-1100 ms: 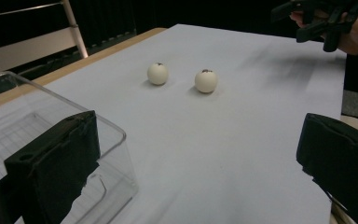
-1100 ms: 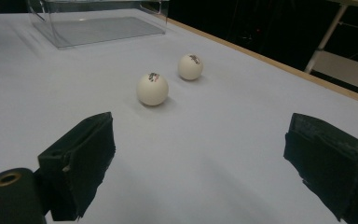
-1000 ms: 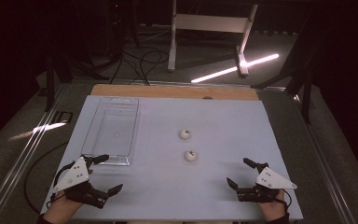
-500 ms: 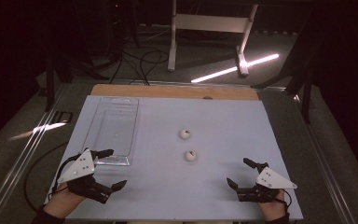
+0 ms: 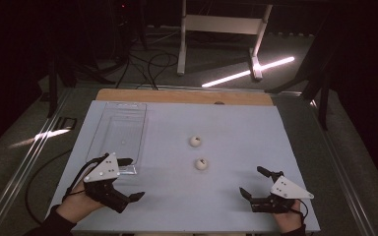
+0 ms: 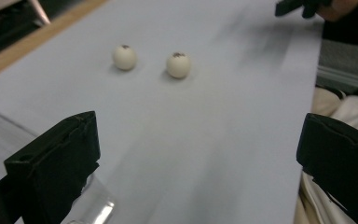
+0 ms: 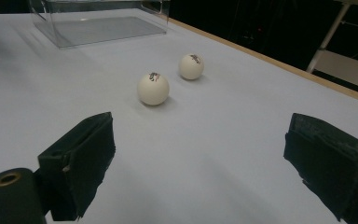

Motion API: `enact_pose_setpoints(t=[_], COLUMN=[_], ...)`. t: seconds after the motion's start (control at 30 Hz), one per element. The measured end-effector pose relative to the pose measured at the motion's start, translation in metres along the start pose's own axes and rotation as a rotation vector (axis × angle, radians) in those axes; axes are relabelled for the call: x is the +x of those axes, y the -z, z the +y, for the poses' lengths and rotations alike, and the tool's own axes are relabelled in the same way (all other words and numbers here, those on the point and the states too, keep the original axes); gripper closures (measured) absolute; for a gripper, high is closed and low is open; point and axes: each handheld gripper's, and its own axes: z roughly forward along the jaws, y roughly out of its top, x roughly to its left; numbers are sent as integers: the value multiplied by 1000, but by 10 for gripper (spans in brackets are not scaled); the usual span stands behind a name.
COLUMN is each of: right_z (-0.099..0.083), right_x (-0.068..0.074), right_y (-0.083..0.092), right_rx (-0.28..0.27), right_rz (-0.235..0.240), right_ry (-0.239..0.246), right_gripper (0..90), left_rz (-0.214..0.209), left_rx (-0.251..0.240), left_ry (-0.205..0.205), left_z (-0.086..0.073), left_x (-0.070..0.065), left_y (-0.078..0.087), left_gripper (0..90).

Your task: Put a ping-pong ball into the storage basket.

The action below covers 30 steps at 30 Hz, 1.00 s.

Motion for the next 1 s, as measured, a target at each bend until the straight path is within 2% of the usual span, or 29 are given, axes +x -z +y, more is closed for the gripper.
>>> enact_pose_setpoints(t=[0.3,0.63,0.73,0.83,1.0], right_z=[0,0,-1,-1,-1], right_x=[0,0,1,1,1], right_y=[-1,-1,-2,-2,-2], right_rx=[5,11,12,15,17], right_rz=[-1,2,3,3,4], right_ry=[6,3,-1,0,3], right_gripper=[86,86,86,86,86], left_rz=[-38,-64,-61,-72,-82], left_rx=[62,141,165,212,250], left_ry=[-14,3,-9,-39,-47], left_z=[11,24,28,35,44], left_x=[-1,-1,-2,-4,-6], left_y=[-10,-24,-27,-34,-40], left_gripper=[5,5,5,5,5])
